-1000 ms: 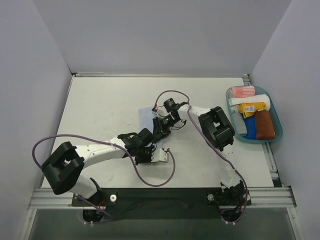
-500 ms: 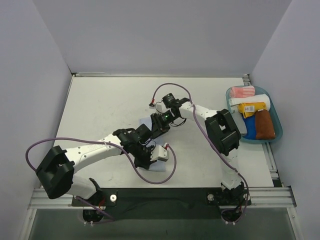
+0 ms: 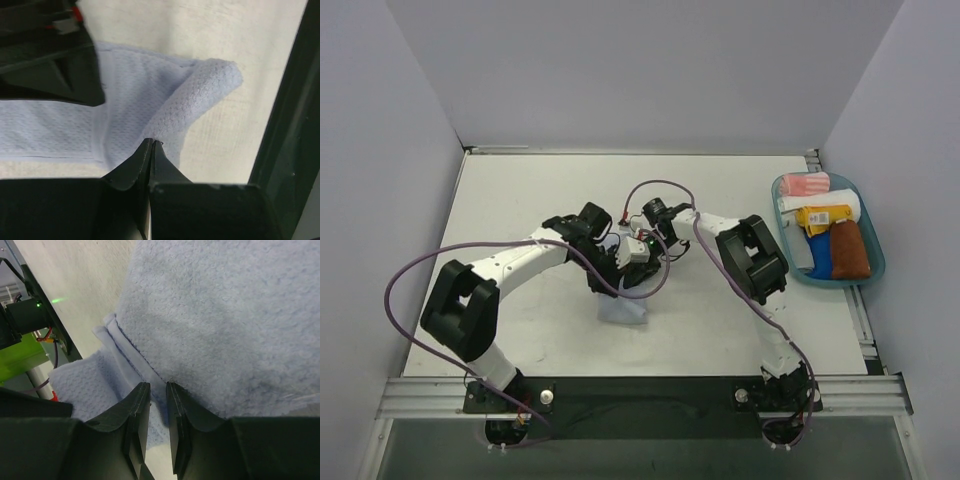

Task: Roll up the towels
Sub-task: Fold the towel

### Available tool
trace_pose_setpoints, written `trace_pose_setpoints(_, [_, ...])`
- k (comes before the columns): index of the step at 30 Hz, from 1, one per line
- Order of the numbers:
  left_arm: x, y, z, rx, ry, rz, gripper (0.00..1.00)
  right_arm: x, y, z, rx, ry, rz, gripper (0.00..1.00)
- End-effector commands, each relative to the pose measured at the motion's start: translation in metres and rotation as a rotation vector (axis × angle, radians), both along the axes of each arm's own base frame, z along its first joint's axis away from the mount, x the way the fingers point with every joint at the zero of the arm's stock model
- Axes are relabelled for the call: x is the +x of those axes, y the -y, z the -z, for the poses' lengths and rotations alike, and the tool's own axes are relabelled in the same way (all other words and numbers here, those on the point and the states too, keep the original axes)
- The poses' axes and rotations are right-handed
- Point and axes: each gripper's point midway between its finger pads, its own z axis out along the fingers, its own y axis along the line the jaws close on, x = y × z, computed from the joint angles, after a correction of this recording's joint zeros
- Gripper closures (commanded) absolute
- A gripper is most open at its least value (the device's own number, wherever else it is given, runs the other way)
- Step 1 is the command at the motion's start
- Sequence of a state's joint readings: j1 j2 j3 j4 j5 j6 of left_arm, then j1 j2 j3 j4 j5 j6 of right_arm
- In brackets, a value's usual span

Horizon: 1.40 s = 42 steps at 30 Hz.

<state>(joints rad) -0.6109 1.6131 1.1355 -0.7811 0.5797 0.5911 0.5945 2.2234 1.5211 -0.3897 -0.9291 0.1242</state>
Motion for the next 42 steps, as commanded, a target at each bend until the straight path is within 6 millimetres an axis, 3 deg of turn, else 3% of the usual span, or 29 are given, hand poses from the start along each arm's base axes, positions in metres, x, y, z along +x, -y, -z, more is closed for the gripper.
trace_pose_setpoints(1, [0.024,0.013,-0.011,-0.065,0.02,-0.007,1.0,-0.001,0.004,-0.002,-0.022,0.008,-0.018,0.78])
trace_pose_setpoints(5, [0.047,0.014,0.003,-0.058,0.036,-0.04,1.0,0.003,0.002,-0.006,-0.016,0.024,-0.021,0.78])
trace_pose_setpoints(10, [0.058,0.012,0.027,-0.033,0.022,-0.067,1.0,0.016,0.0,-0.019,-0.011,0.066,-0.007,0.76])
trace_pose_setpoints(13, [0.058,0.012,0.035,-0.03,0.017,-0.074,1.0,0.029,0.009,-0.03,-0.023,0.089,0.029,0.64])
trace_pose_setpoints(15, [0.058,0.011,0.04,-0.024,0.012,-0.079,1.0,0.039,0.016,-0.039,-0.018,0.09,0.068,0.57])
trace_pose_setpoints(20, [0.052,0.009,0.054,-0.005,-0.034,-0.093,1.0,0.057,0.035,-0.064,0.017,0.067,0.156,0.56])
trace_pose_setpoints(24, [0.047,0.006,0.06,-0.019,-0.091,-0.114,1.0,0.071,0.069,-0.088,0.054,0.057,0.252,0.57])
trace_pose_setpoints(29, [0.051,0.007,0.038,-0.071,-0.08,-0.145,1.0,0.058,0.093,-0.116,0.114,0.059,0.295,0.62])
trace_pose_setpoints(35, [0.049,0.004,0.01,-0.078,-0.061,-0.188,1.0,0.032,0.094,-0.13,0.173,0.013,0.283,0.67])
trace_pose_setpoints(42, [0.037,-0.013,0.017,-0.048,-0.105,-0.231,1.0,0.012,0.093,-0.133,0.215,-0.011,0.278,0.71])
